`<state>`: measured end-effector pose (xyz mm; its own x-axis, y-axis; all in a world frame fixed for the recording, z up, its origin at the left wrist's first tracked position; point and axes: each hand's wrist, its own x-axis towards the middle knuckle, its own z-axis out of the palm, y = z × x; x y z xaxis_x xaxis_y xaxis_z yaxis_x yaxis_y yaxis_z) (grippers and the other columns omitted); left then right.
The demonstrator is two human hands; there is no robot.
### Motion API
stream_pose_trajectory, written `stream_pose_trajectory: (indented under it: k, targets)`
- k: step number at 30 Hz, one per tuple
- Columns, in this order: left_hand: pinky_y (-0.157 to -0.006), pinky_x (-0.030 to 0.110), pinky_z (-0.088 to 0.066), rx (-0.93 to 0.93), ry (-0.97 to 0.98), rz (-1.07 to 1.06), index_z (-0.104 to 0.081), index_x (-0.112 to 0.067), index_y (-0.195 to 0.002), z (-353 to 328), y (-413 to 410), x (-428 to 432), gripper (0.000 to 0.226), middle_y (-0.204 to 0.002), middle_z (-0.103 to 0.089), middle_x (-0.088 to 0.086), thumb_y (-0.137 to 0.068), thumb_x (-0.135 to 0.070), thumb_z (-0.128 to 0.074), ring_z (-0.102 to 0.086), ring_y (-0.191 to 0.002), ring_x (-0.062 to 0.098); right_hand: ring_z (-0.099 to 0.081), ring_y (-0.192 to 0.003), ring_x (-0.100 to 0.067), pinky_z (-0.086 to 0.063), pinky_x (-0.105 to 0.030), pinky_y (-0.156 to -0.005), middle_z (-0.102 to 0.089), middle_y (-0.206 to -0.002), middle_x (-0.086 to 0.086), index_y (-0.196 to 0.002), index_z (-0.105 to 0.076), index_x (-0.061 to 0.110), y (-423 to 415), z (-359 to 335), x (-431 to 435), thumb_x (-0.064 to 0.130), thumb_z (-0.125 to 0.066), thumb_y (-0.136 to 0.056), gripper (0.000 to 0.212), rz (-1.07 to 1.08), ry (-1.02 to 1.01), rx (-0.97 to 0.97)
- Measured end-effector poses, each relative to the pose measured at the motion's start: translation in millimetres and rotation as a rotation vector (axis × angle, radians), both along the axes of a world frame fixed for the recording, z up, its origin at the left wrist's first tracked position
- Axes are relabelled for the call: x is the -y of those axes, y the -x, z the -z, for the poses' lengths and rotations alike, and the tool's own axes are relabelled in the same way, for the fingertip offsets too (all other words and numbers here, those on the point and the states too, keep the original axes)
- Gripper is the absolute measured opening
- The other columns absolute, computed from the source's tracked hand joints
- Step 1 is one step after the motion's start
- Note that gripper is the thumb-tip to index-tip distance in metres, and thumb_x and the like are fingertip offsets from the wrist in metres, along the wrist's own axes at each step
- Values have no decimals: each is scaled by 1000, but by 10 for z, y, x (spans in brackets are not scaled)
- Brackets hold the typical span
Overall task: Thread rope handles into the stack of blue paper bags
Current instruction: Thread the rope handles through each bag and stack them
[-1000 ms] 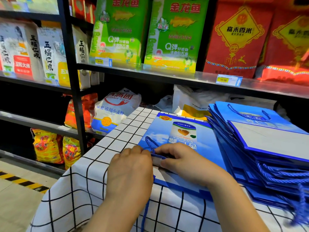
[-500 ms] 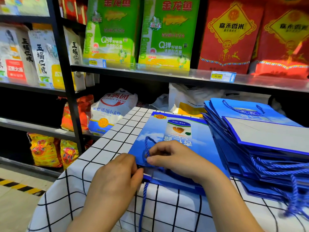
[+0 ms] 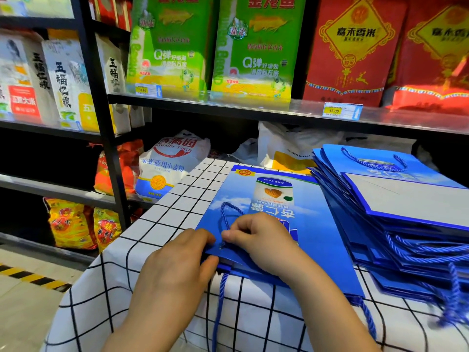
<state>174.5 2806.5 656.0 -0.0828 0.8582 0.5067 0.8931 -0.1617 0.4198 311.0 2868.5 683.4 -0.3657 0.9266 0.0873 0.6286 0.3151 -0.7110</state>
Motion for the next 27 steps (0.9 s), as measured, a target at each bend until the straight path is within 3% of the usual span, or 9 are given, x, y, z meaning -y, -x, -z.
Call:
stream_pose_trajectory:
  k: [4, 10, 12, 15, 20, 22, 24, 26, 27]
  targets:
    - [-50, 6, -26, -43, 2, 41, -62, -29, -83, 77, 56, -37, 13, -80, -64, -15, -73, -26, -71, -56, -64, 1, -46, -71, -15, -36, -30, -63, -47, -60, 5, -68, -58, 17, 29, 10, 4, 39, -54, -89, 30, 44, -73, 76]
    - [-41, 9, -33, -60, -123, 86, -57, -32, -75, 133, 112, -40, 18, -70, -58, -19, -72, -46, -45, -49, -76, 5, -44, -63, -9, -35, -26, -57, -48, -60, 6, -65, -54, 21, 41, 46, 33, 38, -55, -87, 28, 60, -158, 68]
    - [-41, 14, -38, -44, -147, 95, -56, -32, -77, 144, 120, -62, 21, -71, -59, -19, -72, -47, -42, -49, -77, 5, -51, -75, -8, -44, -28, -70, -54, -73, 9, -83, -63, 25, 19, 41, 96, 37, -57, -85, 14, 19, -204, 53]
    - [-45, 21, -43, 17, -167, 100, -52, -32, -89, 145, 112, -87, 27, -74, -61, -19, -72, -50, -40, -49, -81, 6, -47, -107, -10, -40, -28, -93, -54, -110, 10, -117, -56, 29, -73, 8, 262, 42, -51, -85, 34, -113, -298, 194]
    - [-51, 12, -37, 17, -244, 97, -51, -33, -90, 24, 18, -82, 23, -93, -57, -16, -75, -47, -41, -50, -84, 2, -33, -130, -15, -35, -30, -101, -36, -141, 8, -133, -37, 26, -168, -12, 440, 42, -47, -90, 47, -123, -443, 463]
    - [-69, 3, -38, 191, -250, 119, -60, -38, -78, -29, -30, -46, 21, -98, -56, -22, -72, -49, -43, -50, -90, -9, -40, -124, -16, -39, -32, -86, -45, -133, 7, -123, -43, 25, -208, -36, 432, 42, -44, -92, 35, -88, -482, 462]
    - [-72, -3, -37, 465, -246, 151, -64, -40, -72, -80, -57, -9, 18, -96, -59, -30, -70, -49, -49, -51, -91, -17, -55, -101, -17, -33, -31, -64, -58, -109, 6, -102, -51, 24, -238, -35, 456, 43, -46, -91, 22, -79, -589, 477]
    - [-67, -1, -42, 674, -243, 226, -67, -36, -80, -91, -57, -14, 10, -93, -63, -29, -79, -27, -61, -57, -89, -12, -60, -61, -11, -23, -25, -47, -62, -72, 9, -74, -56, 27, -267, 8, 453, 44, -65, -75, 20, -37, -676, 629]
    - [-66, 0, -43, 740, -212, 254, -69, -31, -81, -94, -46, -13, 23, -92, -65, -27, -83, -10, -61, -59, -88, -10, -56, -46, -8, -18, -23, -42, -59, -58, 10, -64, -54, 28, -268, 27, 457, 45, -71, -64, 24, -4, -720, 655]
